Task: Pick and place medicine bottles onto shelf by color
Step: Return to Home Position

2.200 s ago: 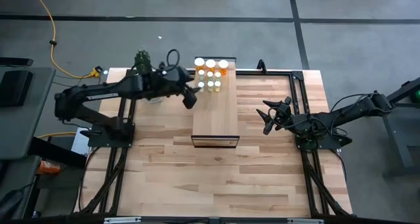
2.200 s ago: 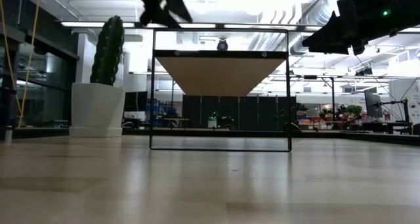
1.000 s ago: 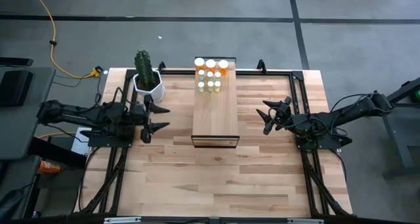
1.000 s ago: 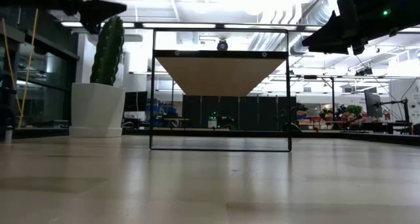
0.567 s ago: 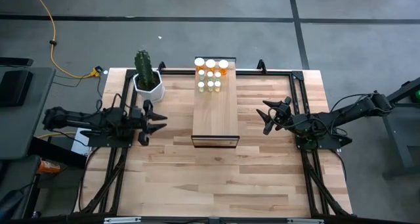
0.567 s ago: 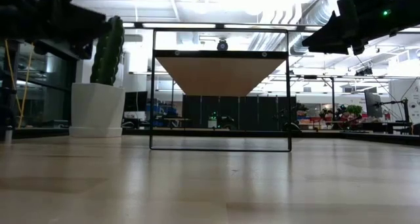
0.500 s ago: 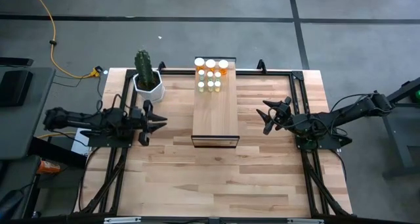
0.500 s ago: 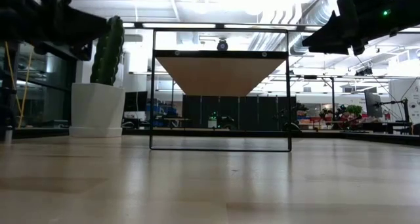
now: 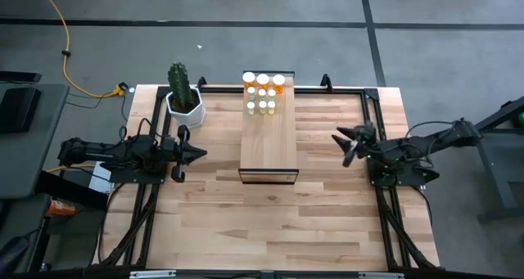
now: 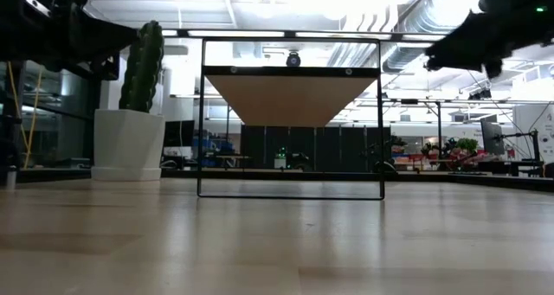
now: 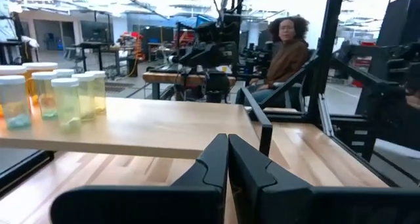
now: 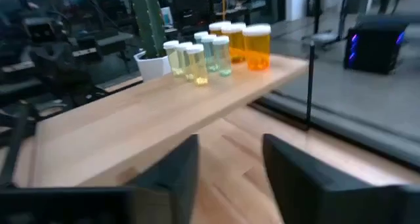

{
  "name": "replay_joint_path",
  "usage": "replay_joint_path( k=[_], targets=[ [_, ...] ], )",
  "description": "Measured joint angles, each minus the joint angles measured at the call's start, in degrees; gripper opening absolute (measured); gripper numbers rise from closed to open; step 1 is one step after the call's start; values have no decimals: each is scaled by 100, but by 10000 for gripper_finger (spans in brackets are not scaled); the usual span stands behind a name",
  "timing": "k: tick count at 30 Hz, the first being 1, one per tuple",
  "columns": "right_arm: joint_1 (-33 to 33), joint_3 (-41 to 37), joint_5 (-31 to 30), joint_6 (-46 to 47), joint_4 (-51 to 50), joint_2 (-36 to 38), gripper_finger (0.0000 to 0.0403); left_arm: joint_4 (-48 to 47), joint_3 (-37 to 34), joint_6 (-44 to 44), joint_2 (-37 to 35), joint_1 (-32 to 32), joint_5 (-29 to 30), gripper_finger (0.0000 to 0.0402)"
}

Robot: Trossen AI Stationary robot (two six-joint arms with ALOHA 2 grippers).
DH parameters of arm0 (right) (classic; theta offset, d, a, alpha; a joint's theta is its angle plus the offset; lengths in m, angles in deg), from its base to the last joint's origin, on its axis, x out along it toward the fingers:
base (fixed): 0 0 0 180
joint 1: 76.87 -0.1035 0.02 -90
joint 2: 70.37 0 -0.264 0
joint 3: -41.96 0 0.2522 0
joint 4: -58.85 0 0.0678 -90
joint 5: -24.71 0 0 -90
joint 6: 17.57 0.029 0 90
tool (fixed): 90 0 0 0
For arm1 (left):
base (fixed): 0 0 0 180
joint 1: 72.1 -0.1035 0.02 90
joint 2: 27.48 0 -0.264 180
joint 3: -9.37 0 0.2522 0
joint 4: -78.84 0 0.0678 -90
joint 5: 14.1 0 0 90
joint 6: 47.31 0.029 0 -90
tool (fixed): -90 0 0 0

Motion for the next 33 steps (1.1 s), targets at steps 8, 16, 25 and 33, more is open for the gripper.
replay_joint_path(
  k=[8, 16, 25, 33],
  targets=[
    [-312, 1, 553, 288, -1002, 1563, 13, -59, 0, -103, 3, 0, 181, 1],
    [-70, -130, 1797, -868, 209, 1750, 5, -69, 0, -104, 3, 0, 186, 3],
    [502, -1082, 2522, -1215, 1323, 1954, 0, -70, 2, -108, 3, 0, 198, 2],
    [874, -929, 2897, -1584, 769, 2154, 0, -71, 4, -106, 5, 0, 196, 3]
  ],
)
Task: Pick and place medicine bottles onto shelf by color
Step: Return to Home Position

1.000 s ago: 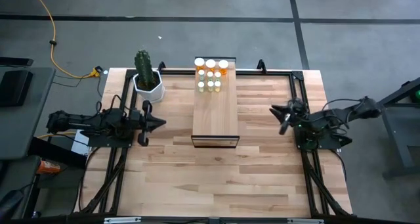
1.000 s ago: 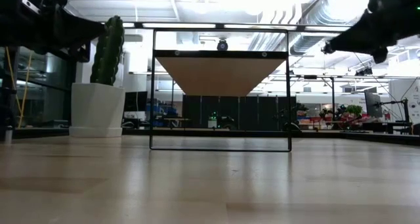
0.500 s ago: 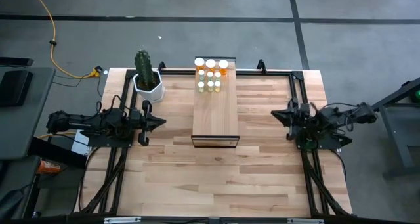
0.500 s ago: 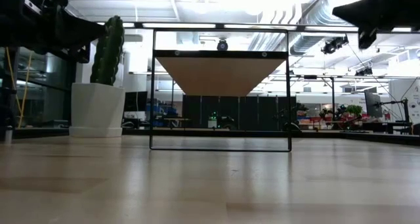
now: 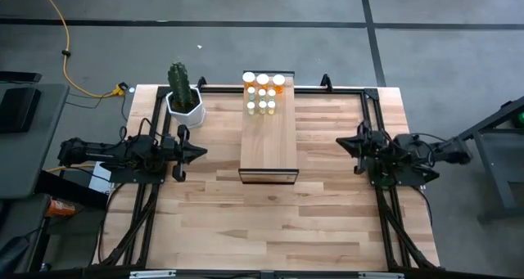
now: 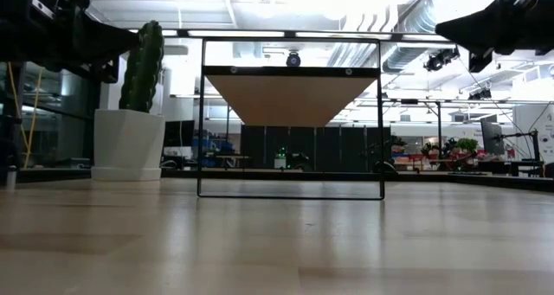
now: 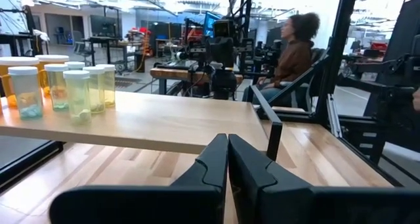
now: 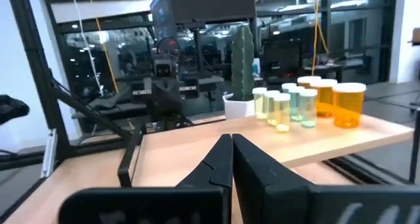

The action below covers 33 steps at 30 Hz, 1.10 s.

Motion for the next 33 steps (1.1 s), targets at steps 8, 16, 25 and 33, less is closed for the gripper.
replay_joint_path(
  k=[8, 16, 25, 33],
  targets=[
    [171, -598, 688, 226, 738, 4, 0, 0, 2, 0, 0, 0, -19, 3],
    [313, -601, 525, -147, 92, -4, 0, 0, 2, -1, 0, 0, -19, 3],
    [338, -601, 569, -509, 87, -103, 0, 0, 2, 0, -1, 2, -16, 3],
    [338, -601, 569, 180, 85, -103, 0, 0, 2, 0, 0, 2, -14, 3]
  ],
)
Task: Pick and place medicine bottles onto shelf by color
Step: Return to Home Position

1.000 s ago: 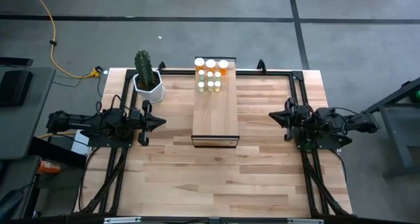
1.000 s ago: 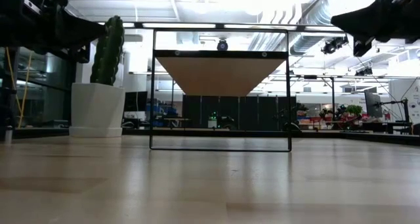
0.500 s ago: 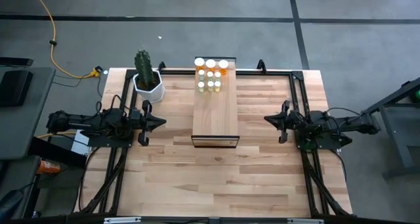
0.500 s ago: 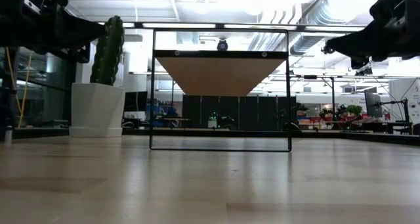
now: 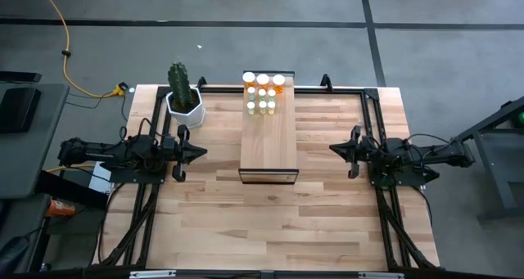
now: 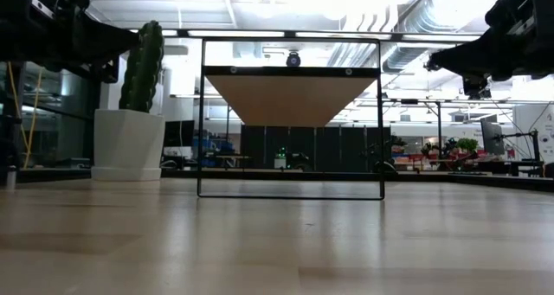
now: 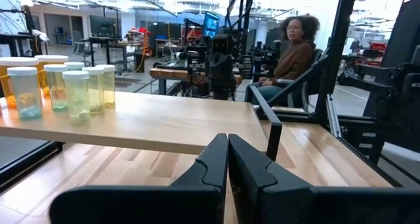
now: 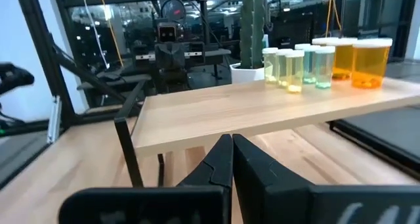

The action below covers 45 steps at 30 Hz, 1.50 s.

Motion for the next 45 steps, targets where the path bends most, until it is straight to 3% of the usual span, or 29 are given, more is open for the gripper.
replay_joint_path(
  k=[9, 45],
  targets=[
    [0, 0, 0, 588, -2, -2, 0, 0, 0, 0, 0, 0, 2, 3],
    [0, 0, 0, 595, -4, -2, 0, 0, 0, -9, 0, 0, 11, 3]
  ],
)
